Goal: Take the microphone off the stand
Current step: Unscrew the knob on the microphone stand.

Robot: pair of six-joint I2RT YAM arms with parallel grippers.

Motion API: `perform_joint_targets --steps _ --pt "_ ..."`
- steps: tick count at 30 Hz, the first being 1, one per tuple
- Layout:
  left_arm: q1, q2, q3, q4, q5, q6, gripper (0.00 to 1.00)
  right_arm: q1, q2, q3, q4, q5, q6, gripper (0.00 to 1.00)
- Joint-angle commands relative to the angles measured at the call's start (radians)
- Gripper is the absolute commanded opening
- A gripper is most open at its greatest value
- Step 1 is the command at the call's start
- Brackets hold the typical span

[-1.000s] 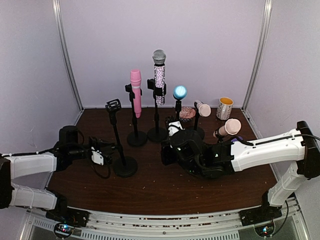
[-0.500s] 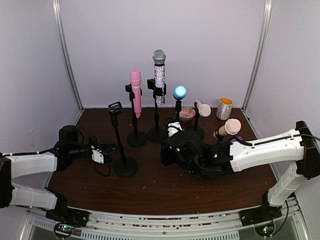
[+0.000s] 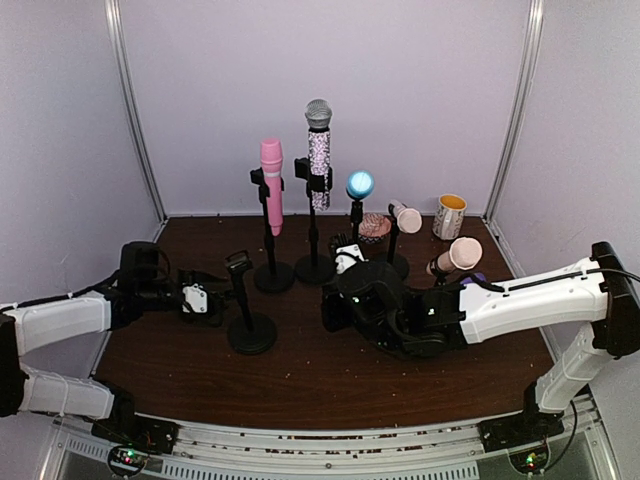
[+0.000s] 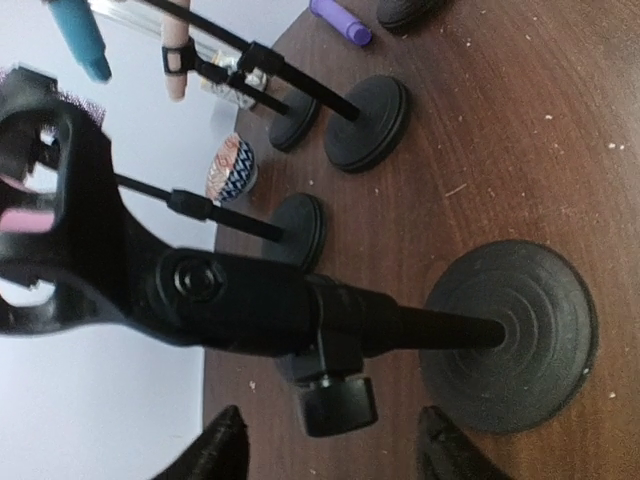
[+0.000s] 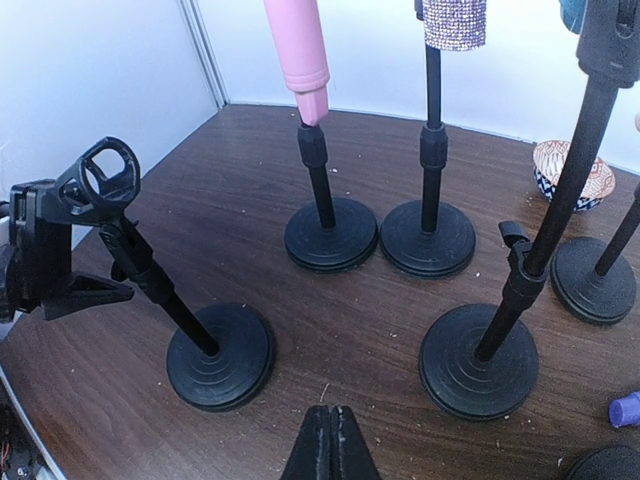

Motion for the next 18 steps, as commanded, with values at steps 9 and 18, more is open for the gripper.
perform_joint_targets --steps 9,18 --pt "0.003 0.016 0.269 -0.366 0.097 -0.518 0.86 -0.004 -0.013 0.047 -0.028 0.035 -0.030 0.01" --pt "-0.008 0.075 0.352 -0.550 0.309 -0.637 0.83 -0.004 -0.048 0.040 -0.040 0.057 -0.039 0.02"
